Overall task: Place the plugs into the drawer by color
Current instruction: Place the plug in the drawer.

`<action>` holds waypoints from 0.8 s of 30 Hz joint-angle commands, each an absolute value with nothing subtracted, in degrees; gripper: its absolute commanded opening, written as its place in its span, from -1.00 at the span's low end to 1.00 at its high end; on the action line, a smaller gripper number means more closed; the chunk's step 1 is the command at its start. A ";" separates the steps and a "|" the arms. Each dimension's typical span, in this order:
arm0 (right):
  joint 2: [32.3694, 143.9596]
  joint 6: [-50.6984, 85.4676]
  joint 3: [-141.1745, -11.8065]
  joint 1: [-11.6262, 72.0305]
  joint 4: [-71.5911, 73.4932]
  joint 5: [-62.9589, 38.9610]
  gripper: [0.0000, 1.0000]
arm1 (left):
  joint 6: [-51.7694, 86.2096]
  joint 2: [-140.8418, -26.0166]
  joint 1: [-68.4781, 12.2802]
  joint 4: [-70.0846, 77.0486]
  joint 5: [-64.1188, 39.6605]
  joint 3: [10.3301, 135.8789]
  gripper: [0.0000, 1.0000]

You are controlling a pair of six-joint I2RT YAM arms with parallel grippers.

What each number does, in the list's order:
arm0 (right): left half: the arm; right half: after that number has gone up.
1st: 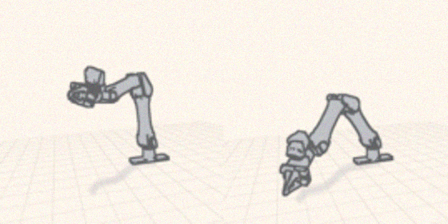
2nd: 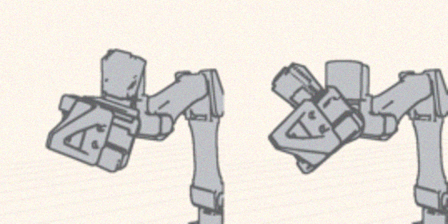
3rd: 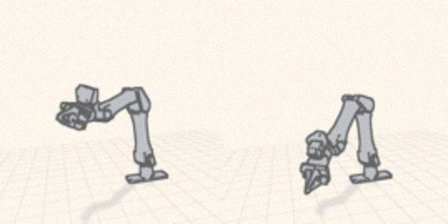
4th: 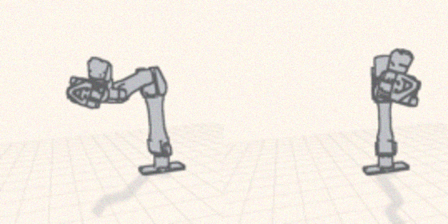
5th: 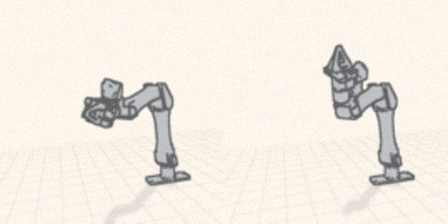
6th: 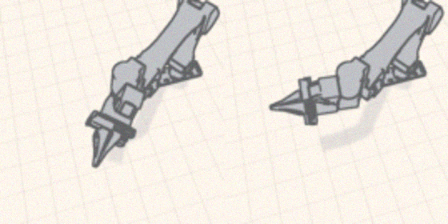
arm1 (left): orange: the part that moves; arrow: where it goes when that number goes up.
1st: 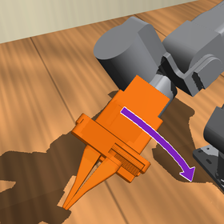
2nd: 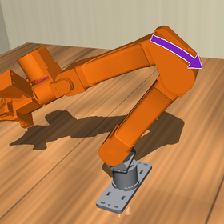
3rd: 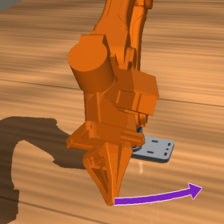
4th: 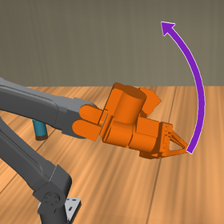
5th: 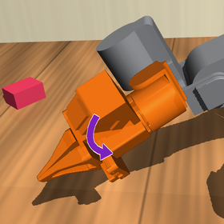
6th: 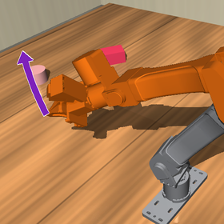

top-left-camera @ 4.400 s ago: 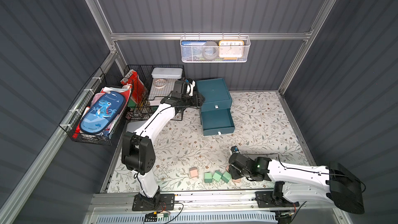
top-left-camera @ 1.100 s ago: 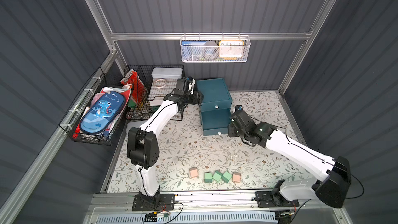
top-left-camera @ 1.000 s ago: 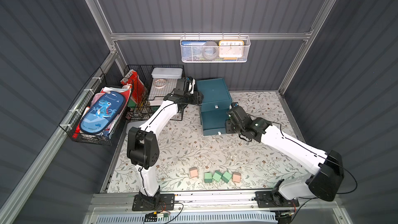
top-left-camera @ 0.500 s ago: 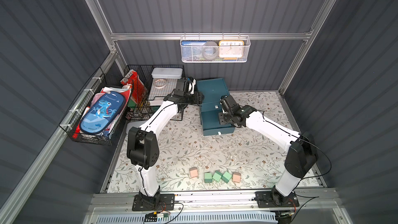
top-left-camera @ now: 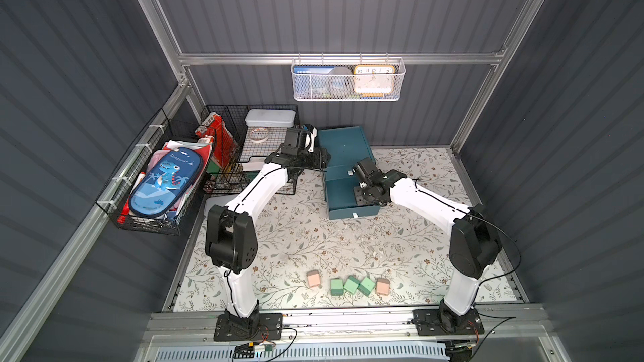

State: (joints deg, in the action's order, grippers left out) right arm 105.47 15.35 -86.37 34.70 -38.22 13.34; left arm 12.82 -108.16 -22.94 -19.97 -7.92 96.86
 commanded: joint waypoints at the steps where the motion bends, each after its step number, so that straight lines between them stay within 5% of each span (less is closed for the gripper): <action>1: 106.85 14.33 -87.97 34.70 -40.35 14.76 -0.22 | 11.01 -108.89 -23.12 -22.85 -8.52 95.36 0.45; 18: 107.83 12.66 -91.43 34.24 -42.78 14.28 0.25 | 10.60 -108.12 -23.12 -23.47 -8.51 95.00 0.46; 24: 102.85 13.64 -94.38 34.64 -48.10 12.86 0.28 | 10.55 -108.03 -23.12 -23.23 -8.48 94.91 0.47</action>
State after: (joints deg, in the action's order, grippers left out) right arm 106.98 13.02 -92.44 34.61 -44.25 13.08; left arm 12.21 -108.16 -22.94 -19.86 -7.94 96.79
